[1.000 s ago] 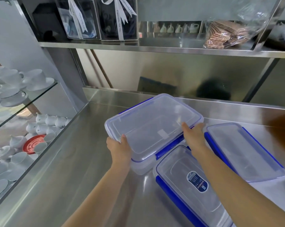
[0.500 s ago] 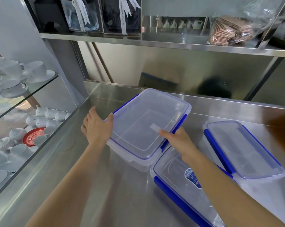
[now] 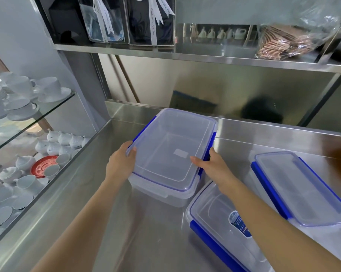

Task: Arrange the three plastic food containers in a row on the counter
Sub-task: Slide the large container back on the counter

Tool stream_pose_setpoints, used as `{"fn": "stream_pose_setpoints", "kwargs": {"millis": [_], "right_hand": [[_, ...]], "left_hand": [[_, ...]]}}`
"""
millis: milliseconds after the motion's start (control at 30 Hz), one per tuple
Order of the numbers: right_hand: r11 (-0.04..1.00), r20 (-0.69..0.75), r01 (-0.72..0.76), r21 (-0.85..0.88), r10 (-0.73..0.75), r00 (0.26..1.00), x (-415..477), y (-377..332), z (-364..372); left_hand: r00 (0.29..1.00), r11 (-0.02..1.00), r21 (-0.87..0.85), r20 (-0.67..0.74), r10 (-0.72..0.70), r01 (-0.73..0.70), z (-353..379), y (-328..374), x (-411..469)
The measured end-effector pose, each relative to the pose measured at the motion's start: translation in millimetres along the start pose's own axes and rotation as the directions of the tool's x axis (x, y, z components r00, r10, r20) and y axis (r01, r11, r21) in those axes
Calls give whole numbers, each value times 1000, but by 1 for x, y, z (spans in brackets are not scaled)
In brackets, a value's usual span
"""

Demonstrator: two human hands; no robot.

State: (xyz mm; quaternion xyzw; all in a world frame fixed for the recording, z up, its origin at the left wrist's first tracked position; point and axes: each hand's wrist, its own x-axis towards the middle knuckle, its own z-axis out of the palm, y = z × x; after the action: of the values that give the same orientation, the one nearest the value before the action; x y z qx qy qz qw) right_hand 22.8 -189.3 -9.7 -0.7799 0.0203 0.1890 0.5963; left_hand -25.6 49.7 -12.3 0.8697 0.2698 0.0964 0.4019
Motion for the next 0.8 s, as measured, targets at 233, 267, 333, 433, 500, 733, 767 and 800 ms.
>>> {"fn": "stream_pose_setpoints", "kwargs": {"millis": [233, 267, 333, 433, 500, 733, 767, 800], "right_hand": [[998, 87, 52, -44, -48, 995, 19, -7, 14], [997, 98, 60, -45, -55, 994, 23, -10, 17], [996, 115, 71, -50, -65, 991, 29, -15, 23], [994, 128, 77, -79, -66, 990, 36, -21, 30], [993, 134, 78, -89, -66, 989, 38, -21, 31], [973, 135, 135, -187, -111, 985, 21, -25, 24], [973, 114, 134, -190, -114, 987, 16, -26, 20], [972, 97, 129, -195, -112, 989, 12, -26, 16]], "left_hand": [[988, 996, -53, -135, -72, 65, -7, -17, 1], [987, 996, -53, -140, -81, 74, -9, -19, 2], [985, 995, -59, -149, -92, 84, -14, -21, 5], [980, 994, -39, -171, -105, 99, -18, -23, 10], [977, 994, -31, -182, -112, 108, -17, -23, 11], [949, 983, 98, -291, -122, 156, -12, -10, 1], [944, 980, 145, -321, -82, 135, -10, -6, -4], [943, 980, 182, -333, -14, 78, -8, -1, -10]]}}
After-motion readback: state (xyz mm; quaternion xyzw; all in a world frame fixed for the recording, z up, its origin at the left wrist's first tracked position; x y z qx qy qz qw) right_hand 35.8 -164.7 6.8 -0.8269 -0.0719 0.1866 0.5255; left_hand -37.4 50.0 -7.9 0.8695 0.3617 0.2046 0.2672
